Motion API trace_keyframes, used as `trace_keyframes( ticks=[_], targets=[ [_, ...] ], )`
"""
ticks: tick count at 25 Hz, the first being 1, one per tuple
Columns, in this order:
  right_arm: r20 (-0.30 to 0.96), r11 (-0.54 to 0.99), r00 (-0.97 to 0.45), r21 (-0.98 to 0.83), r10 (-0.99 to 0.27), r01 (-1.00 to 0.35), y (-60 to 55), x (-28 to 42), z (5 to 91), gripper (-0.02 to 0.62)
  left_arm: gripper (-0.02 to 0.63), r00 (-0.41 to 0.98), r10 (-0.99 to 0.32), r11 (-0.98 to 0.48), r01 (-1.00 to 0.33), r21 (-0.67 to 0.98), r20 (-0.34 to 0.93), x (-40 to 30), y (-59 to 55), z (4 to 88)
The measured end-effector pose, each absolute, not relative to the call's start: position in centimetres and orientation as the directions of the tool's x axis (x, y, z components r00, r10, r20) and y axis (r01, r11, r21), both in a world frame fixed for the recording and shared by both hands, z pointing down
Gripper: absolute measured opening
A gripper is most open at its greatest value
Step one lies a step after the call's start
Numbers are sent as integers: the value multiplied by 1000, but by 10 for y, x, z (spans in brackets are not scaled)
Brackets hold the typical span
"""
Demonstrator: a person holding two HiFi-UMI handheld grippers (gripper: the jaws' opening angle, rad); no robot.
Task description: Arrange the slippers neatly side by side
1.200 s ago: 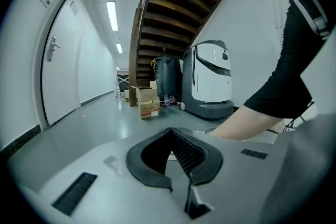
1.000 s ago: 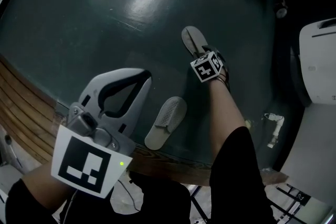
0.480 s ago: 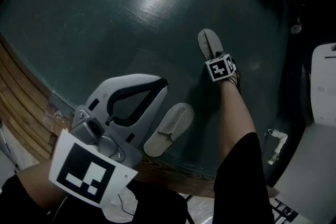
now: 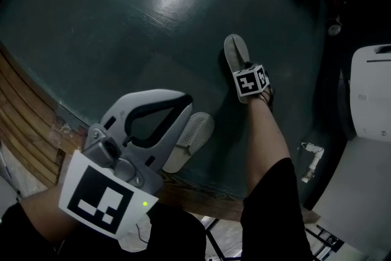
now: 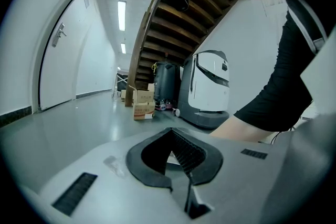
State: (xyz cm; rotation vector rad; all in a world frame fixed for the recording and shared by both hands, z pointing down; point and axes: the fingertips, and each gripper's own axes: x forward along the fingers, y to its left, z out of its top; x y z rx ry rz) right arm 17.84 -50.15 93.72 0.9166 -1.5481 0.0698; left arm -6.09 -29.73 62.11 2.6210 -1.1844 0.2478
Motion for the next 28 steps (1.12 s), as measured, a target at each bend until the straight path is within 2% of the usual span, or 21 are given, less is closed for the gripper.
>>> trace_keyframes(
  ticks=[8,16,21,28],
  targets=[
    [876,491,161,398,-455,-775,-401,234,884,12,0,684,-686,-664,-728,169,248,-36,-273,542],
    [928,212,194,269,-317,-940,-235,271,892,11,0,723,-631,-721,-680,131,279,-9,-238,491],
    [956,64,177,197,-235,-978,-162,262,915,11,0,740,-600,-739,-658,146,304,6,-220,485],
    [973,-39,150,145,-177,-989,-118,233,950,11,0,745,-569,-752,-643,146,349,8,-202,505]
  ],
)
